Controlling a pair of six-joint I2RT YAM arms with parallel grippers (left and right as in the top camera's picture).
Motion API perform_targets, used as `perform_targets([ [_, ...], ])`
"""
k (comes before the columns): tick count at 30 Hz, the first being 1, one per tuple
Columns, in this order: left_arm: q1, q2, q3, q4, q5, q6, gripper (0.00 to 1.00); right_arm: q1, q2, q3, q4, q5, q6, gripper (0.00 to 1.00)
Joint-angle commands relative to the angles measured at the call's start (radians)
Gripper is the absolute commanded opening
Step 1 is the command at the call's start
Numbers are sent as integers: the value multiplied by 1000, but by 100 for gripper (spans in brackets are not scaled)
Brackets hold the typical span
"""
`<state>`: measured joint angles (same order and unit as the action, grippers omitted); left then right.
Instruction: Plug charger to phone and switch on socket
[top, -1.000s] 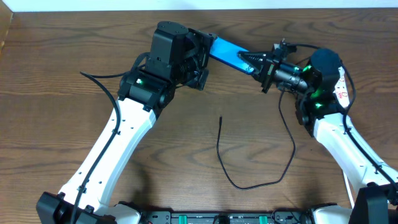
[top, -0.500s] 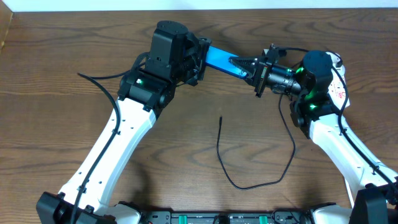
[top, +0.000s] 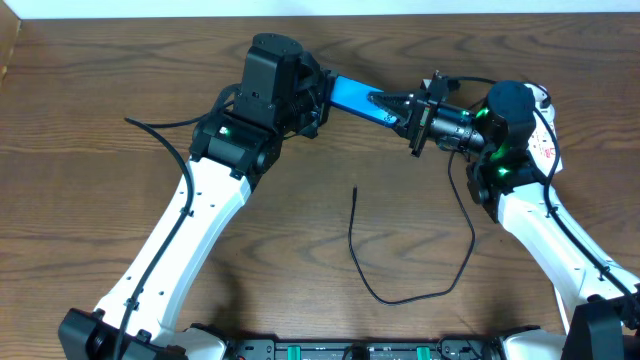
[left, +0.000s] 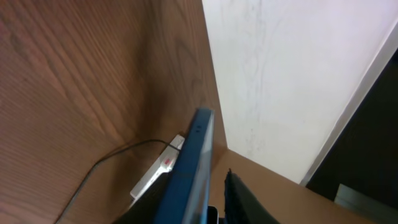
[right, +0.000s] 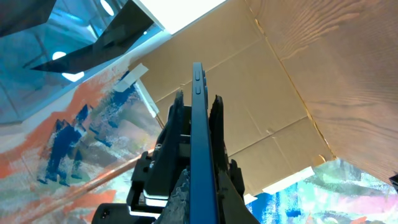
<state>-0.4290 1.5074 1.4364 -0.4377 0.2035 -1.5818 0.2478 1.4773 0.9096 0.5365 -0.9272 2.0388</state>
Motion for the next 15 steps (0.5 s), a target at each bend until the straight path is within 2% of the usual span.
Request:
perform_targets([
  [1,0,-3,-6,5,-14,3,23,3,-5,19,27,-27,11,1],
  [4,0,-4,-6,6,-14,7,19,3,-5,19,56,-26,11,1],
  [7,0,-3,-6,5,-14,14,9,3,-5,19,59,-26,11,1],
  [11,0,-4,-6,6,-14,18,8,3,-5,19,59,-26,10,1],
  [13,0,-3,-6,6,-14,22,7,3,-5,19,58,-26,10,7],
  [15,0,-3,-6,6,-14,37,8,3,-5,19,58,-26,6,20],
])
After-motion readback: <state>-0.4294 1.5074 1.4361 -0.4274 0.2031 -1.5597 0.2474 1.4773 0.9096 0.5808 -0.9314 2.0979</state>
